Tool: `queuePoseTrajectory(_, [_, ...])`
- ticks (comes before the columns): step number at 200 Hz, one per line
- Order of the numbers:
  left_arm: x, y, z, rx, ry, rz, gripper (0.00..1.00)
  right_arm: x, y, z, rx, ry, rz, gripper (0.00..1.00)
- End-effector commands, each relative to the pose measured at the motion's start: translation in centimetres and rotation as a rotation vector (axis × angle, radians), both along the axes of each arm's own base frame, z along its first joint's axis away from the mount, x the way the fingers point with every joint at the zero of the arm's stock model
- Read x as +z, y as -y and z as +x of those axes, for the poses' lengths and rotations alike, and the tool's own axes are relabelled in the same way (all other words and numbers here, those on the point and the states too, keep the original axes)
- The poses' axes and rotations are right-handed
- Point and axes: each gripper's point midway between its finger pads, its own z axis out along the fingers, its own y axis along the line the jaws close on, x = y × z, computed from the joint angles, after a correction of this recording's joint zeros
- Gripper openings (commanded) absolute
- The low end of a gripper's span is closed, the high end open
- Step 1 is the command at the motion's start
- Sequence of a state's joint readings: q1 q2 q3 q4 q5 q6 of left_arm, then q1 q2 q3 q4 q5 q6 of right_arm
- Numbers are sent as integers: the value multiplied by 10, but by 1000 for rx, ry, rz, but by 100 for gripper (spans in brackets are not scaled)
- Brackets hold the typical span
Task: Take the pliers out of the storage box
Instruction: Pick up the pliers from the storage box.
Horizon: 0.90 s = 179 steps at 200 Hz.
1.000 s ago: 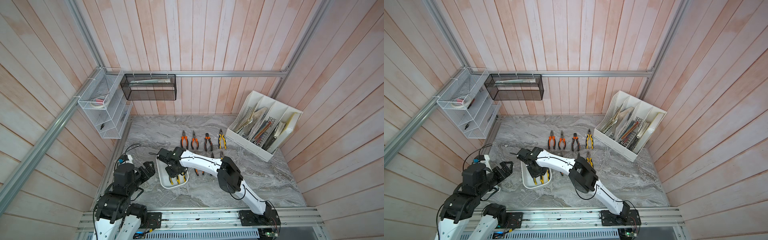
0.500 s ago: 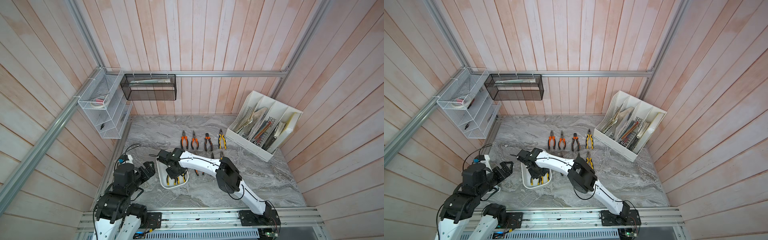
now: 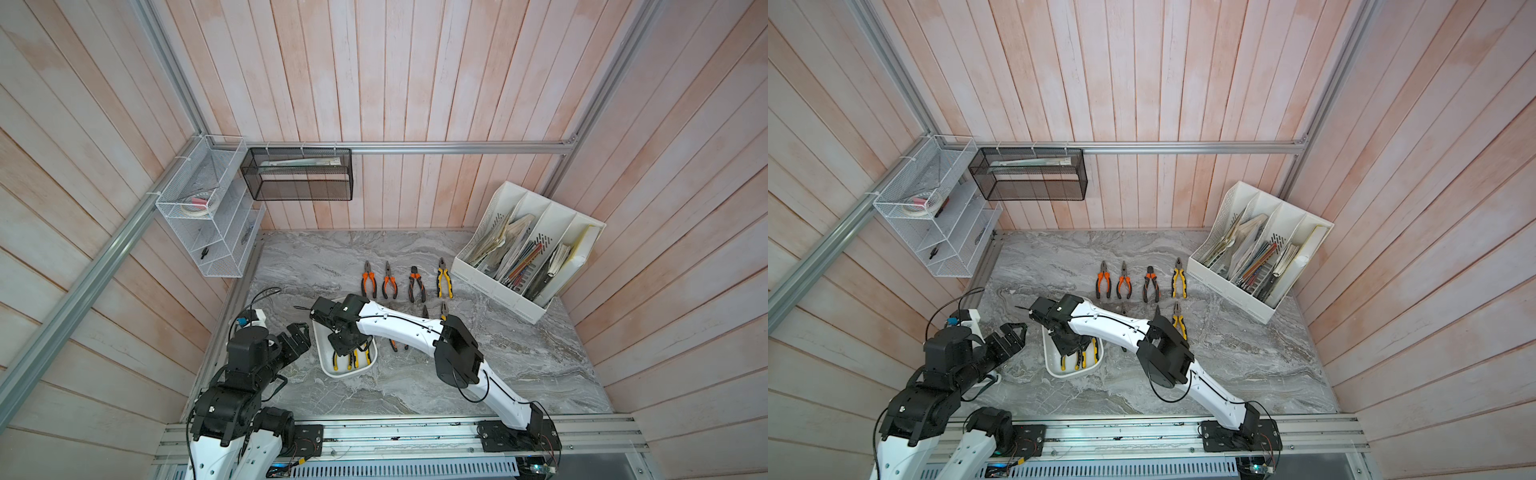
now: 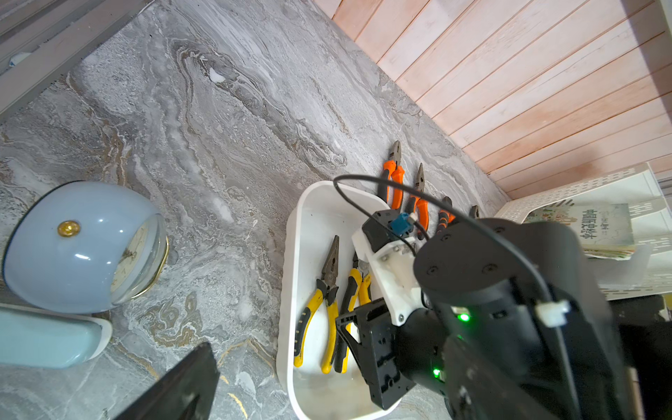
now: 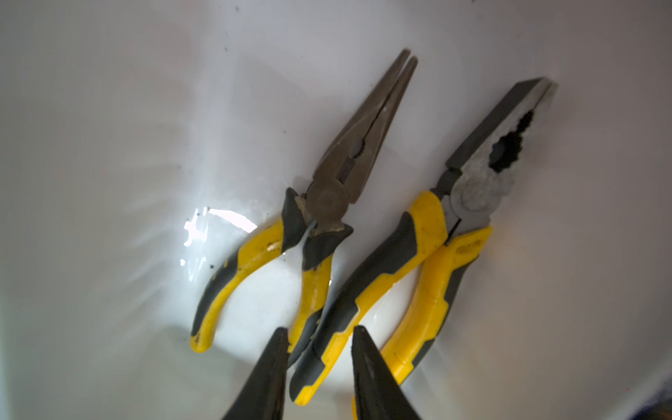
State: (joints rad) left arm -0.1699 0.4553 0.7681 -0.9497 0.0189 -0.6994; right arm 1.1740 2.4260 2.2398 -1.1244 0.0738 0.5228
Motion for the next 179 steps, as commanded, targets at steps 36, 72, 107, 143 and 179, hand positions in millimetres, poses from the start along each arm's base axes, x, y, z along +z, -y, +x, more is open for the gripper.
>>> queuePoseTrajectory(36, [-3, 1, 4, -11, 2, 7, 100, -10, -6, -1, 8, -28, 8, 34])
queuePoseTrajectory(72, [-2, 1, 4, -12, 4, 7, 100, -32, -2, -5, 14, -62, -8, 34])
queuePoseTrajectory(107, [-3, 1, 4, -13, 2, 7, 100, -46, 6, -6, 6, -86, -15, 35])
queuePoseTrajectory(143, [-3, 0, 4, -9, 3, 7, 100, -59, 11, -7, -1, -113, -12, 35])
queuePoseTrajectory(179, [-3, 0, 4, -8, 2, 7, 100, -59, 9, -6, -11, -107, -5, 28])
